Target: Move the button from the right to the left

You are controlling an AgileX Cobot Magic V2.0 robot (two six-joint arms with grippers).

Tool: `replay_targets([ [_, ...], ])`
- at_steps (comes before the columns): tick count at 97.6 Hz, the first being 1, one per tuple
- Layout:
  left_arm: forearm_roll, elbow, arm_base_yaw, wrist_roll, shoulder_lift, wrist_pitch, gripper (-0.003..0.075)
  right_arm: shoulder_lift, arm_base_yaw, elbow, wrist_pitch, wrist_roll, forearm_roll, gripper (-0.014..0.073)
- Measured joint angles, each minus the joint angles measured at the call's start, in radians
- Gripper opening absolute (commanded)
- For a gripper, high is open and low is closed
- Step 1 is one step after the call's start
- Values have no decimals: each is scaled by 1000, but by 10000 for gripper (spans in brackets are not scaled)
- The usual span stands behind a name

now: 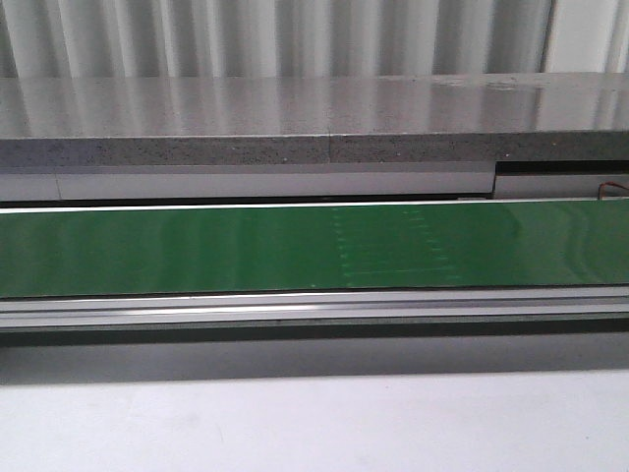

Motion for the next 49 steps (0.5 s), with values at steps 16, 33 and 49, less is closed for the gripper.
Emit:
replay_targets([
  [16,0,0,0,0,0,0,-20,0,0,0,-2,0,2,563],
  [33,0,0,0,0,0,0,-20,7,0,-2,-8,27,50,573],
  [49,0,0,0,0,0,0,-20,83,0,-53,8,64,29,573],
])
